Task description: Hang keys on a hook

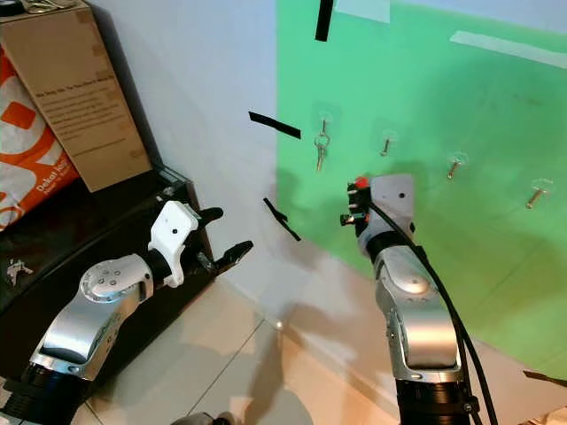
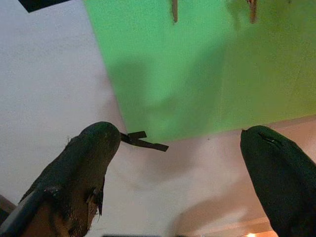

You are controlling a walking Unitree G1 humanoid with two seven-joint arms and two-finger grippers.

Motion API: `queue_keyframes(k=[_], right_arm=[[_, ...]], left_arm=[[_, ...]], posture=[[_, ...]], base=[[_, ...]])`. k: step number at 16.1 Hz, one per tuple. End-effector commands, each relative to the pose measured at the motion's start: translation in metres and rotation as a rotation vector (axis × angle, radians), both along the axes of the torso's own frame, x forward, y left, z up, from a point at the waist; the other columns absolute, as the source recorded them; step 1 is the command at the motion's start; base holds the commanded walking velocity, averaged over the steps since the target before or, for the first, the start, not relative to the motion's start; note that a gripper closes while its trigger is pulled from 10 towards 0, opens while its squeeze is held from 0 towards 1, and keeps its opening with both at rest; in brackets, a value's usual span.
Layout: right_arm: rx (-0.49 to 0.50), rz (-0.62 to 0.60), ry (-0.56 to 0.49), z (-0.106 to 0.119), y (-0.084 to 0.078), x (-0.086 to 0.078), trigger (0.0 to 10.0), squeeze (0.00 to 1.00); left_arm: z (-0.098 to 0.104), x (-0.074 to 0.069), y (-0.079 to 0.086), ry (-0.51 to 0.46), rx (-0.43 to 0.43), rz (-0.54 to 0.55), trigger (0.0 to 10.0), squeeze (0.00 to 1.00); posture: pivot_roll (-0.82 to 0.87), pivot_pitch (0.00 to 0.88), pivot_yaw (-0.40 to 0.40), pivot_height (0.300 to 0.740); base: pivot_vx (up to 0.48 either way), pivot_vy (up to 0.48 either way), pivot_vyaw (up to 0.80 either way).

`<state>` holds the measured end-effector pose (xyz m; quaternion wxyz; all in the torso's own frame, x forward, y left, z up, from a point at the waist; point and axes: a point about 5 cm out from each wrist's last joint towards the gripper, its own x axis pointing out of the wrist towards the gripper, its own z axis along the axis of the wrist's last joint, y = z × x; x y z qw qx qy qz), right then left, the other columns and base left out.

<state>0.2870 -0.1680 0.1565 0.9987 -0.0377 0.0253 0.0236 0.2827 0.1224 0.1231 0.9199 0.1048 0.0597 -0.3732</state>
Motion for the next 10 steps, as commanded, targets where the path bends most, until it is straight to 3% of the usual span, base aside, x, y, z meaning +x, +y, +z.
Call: queue_keyframes(k=[1, 10], right_arm=[[0.024, -0.028, -0.056, 0.011, -0.004, 0.004, 10.0, 0.0], [0.091, -0.059, -0.183, 0.03, -0.015, -0.001, 10.0, 0.0]], left_arm=[[0.002, -0.002, -0.001, 0.002, 0.003, -0.02, 10.0, 0.0], [0.003, -0.005, -0.008, 0.014, -0.011, -0.096, 10.0, 0.0]], posture=[[-0.07, 0.0, 0.029, 0.74], [-0.09, 0.0, 0.046, 0.74]], base=[[0.0, 0.0, 0.0], [0.0, 0.0, 0.0]])
